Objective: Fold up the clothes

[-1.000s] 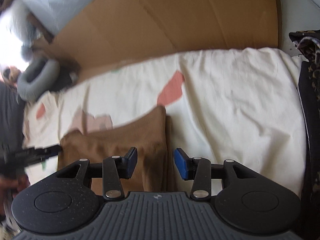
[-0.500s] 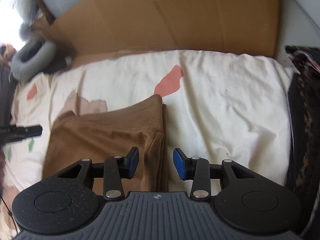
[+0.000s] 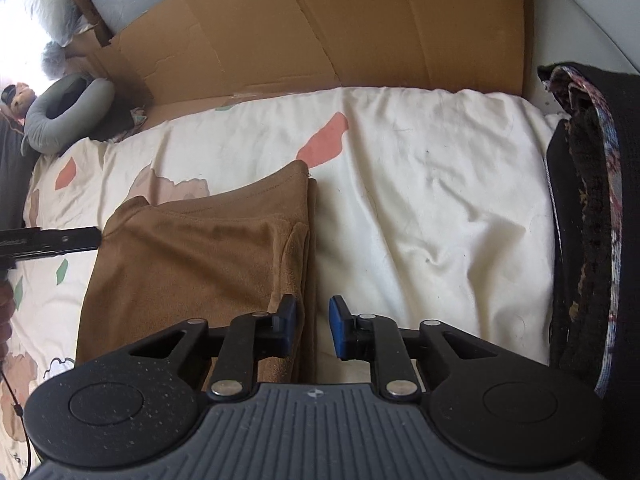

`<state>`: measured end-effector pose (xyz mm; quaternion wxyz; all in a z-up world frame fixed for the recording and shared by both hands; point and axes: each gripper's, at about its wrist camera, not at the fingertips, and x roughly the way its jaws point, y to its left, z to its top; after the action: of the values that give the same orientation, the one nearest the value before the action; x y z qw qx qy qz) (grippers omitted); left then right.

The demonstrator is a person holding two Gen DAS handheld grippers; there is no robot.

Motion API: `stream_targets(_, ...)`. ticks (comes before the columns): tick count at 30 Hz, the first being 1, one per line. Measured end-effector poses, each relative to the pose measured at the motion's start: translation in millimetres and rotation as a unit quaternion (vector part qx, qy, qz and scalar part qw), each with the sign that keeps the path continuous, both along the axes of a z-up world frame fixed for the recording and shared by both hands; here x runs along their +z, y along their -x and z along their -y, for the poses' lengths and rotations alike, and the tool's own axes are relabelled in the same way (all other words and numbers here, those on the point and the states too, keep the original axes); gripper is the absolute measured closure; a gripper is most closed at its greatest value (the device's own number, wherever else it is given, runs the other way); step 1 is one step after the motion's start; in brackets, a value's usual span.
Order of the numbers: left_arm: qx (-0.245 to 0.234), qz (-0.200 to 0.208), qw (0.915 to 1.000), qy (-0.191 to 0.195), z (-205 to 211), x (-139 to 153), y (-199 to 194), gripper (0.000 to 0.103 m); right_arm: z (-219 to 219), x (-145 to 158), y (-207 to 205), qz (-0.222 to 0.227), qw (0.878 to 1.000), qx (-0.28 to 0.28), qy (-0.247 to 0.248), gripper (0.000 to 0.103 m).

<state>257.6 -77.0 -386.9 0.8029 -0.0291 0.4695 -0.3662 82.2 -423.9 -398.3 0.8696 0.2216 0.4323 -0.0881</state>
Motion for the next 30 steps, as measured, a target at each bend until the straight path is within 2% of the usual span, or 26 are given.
stream_targets(7, -0.009, 0.011, 0.9999, -0.009, 17.7, -14.0, -15.4, 0.075, -3.3, 14.8, -9.0, 0.018, 1.000, 0.010, 0.015, 0.084)
stream_targets(12, -0.010, 0.001, 0.9998, -0.019, 28.8, -28.6, -25.1, 0.076, -9.1, 8.1, -26.1, 0.001, 0.999, 0.028, 0.031, 0.083)
stream_targets(14, -0.010, 0.000, 0.9994, -0.032, 32.1, -35.1, -27.4, 0.087, -7.4, 0.8, -32.9, -0.008, 0.999, 0.033, 0.029, 0.083)
stream_targets(19, -0.003, -0.009, 0.9995, -0.032, 30.0, -33.6, -30.4, 0.089, 1.8, -10.3, -38.3, -0.025, 0.999, 0.026, 0.022, 0.084)
stream_targets(21, -0.009, -0.003, 0.9995, -0.031, 28.2, -27.7, -25.4, 0.085, 3.6, -3.5, -34.1, -0.018, 0.999, 0.019, 0.021, 0.084)
stream_targets(23, -0.013, -0.002, 0.9995, -0.030, 24.6, -21.8, -19.3, 0.075, 4.6, 3.5, -27.7, -0.013, 1.000, 0.017, 0.014, 0.083)
stream_targets(25, -0.016, 0.000, 0.9995, -0.029, 19.8, -15.7, -12.3, 0.070, 4.9, 9.3, -21.6, -0.012, 1.000, 0.017, 0.007, 0.083)
stream_targets(30, -0.013, -0.003, 0.9996, -0.025, 1.3, -2.0, 5.5, 0.062, -0.4, 22.9, -2.5, -0.013, 0.999, 0.025, -0.015, 0.081)
